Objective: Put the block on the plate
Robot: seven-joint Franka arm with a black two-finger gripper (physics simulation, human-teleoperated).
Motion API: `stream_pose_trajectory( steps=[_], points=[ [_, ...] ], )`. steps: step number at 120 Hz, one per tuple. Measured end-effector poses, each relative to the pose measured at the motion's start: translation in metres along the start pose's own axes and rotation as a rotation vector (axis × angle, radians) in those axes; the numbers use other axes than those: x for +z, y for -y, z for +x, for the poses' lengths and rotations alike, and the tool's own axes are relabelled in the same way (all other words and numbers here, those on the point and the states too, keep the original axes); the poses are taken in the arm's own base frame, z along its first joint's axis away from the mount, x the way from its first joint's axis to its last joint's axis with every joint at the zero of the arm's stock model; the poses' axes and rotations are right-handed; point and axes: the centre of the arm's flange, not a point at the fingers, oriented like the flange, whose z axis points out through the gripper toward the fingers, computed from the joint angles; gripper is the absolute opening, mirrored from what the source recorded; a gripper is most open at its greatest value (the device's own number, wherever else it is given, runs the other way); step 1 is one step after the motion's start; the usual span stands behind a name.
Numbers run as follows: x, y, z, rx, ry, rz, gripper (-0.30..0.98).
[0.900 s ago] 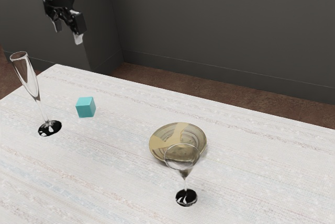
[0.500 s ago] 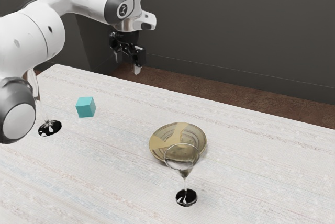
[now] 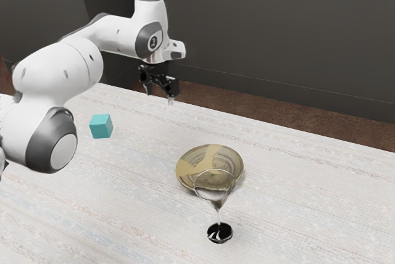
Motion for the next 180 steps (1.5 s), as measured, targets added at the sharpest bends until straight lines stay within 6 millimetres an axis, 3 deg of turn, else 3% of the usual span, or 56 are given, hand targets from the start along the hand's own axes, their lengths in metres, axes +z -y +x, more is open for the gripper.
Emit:
stream_pose_trajectory(
  steps=[23,38,70,91,111,180],
  points=[
    [0.017,0.064,-0.006,-0.082,-0.017,0.021,0.69],
    [0.030,0.103,-0.023,-0.142,0.009,0.047,0.68],
    [0.053,0.165,-0.053,-0.262,0.050,0.045,0.69],
    [0.082,0.204,-0.070,-0.342,0.073,0.012,0.69],
    [0.106,0.219,-0.078,-0.384,0.090,-0.019,0.69],
    [0.143,0.236,-0.087,-0.438,0.067,-0.061,0.69]
  ],
)
